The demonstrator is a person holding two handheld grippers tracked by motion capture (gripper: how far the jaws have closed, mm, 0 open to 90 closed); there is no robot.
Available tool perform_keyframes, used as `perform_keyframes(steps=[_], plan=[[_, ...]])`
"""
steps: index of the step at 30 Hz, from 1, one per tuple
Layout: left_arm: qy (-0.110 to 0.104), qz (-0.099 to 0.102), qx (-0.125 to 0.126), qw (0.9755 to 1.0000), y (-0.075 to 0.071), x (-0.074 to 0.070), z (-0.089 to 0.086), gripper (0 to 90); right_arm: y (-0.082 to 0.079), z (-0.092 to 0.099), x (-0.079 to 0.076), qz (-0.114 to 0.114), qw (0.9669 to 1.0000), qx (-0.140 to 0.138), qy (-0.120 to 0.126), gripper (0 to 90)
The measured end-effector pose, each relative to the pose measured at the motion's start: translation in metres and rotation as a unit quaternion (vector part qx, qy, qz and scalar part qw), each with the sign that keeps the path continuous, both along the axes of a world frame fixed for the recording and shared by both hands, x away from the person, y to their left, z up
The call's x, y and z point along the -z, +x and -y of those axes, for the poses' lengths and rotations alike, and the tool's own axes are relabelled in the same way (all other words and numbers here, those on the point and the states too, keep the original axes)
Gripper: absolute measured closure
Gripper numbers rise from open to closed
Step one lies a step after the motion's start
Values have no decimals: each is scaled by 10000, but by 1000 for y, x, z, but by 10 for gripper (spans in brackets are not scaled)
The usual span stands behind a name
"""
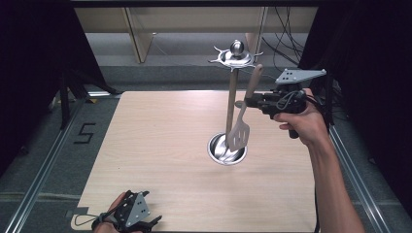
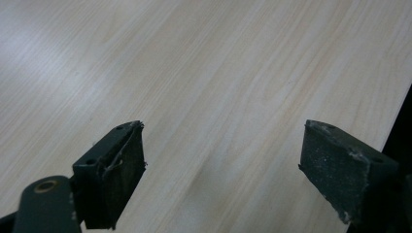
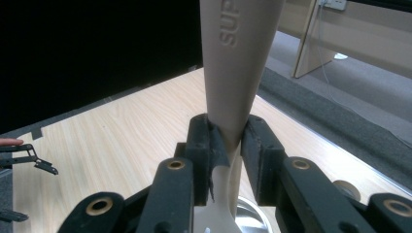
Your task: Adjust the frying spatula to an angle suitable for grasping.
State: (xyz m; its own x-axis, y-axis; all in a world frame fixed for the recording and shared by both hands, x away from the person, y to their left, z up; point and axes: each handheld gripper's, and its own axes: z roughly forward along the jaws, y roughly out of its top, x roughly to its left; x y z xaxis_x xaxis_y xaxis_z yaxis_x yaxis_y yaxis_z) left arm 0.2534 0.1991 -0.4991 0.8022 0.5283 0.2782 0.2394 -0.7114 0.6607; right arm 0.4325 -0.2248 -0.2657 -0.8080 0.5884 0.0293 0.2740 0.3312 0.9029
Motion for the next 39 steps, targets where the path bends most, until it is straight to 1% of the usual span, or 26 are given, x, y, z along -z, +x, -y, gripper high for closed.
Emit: perform_keyframes(steps=[1,2,3,4,5,8,9,10,11,12,13,15,17,20,21,22,23,25,26,27,32,34,35,36,38,39], plan=[[-3,7,1,10000,0,0,0,157,0,0,0,-23,10000,-10,2,747],[-8,11,-6,10000,0,0,0,157,1,-1,1,24,10000,42,54,746],[-19,10,-10,10000,0,0,0,157,1,0,1,-29,10000,8,56,745],[-23,8,-3,10000,0,0,0,156,2,0,1,33,10000,-16,61,745],[-23,5,7,10000,0,0,0,157,1,0,2,-25,10000,-9,77,744],[-24,8,0,10000,0,0,0,157,0,0,2,-77,9999,22,102,742],[-16,8,9,10000,0,0,0,157,1,1,2,-19,9999,33,93,741],[-12,10,1,10000,0,0,0,157,1,1,2,-43,9999,-14,134,741],[-15,17,-7,10000,0,0,0,157,2,2,2,67,9999,15,89,741],[-21,13,-15,10000,0,0,0,157,1,1,3,-11,9999,-5,135,740],[-12,14,-11,10000,0,0,0,157,-1,2,4,4,9998,85,154,740],[-24,15,-15,10000,0,0,0,157,0,4,3,31,9999,55,103,739],[-24,16,-16,10000,0,0,0,157,1,4,4,3,9999,19,149,738],[-4,22,-12,10000,0,0,0,157,-1,6,3,-50,9999,93,131,736],[-9,19,-16,10000,0,0,0,157,0,6,4,1,9999,102,138,734],[-13,73,-49,10000,0,1,0,156,0,6,4,-32,9998,91,184,732],[2,48,-29,10000,0,1,0,156,0,7,4,-9,9998,103,143,730],[-2,59,-36,10000,0,1,0,157,0,8,4,1,9998,121,161,728],[-6,61,-40,10000,0,1,0,157,-1,8,4,-73,9997,146,206,726],[-5,64,-36,10000,0,1,0,157,-1,8,5,-78,9997,136,207,724],[-4,63,-37,10000,0,1,0,157,-1,9,5,-71,9997,177,177,696],[-14,63,-37,10000,0,0,0,157,-1,9,5,-20,9996,168,238,683],[-24,57,-46,10000,0,1,0,156,-3,10,4,-86,9995,204,224,666],[-2,61,-29,10000,0,0,0,156,-3,10,4,-86,9995,204,224,666],[-9,62,-35,10000,0,1,0,157,-3,11,3,32,9997,188,149,649],[-4,61,-37,10000,0,1,0,157,-4,11,3,-39,9995,237,206,626]])
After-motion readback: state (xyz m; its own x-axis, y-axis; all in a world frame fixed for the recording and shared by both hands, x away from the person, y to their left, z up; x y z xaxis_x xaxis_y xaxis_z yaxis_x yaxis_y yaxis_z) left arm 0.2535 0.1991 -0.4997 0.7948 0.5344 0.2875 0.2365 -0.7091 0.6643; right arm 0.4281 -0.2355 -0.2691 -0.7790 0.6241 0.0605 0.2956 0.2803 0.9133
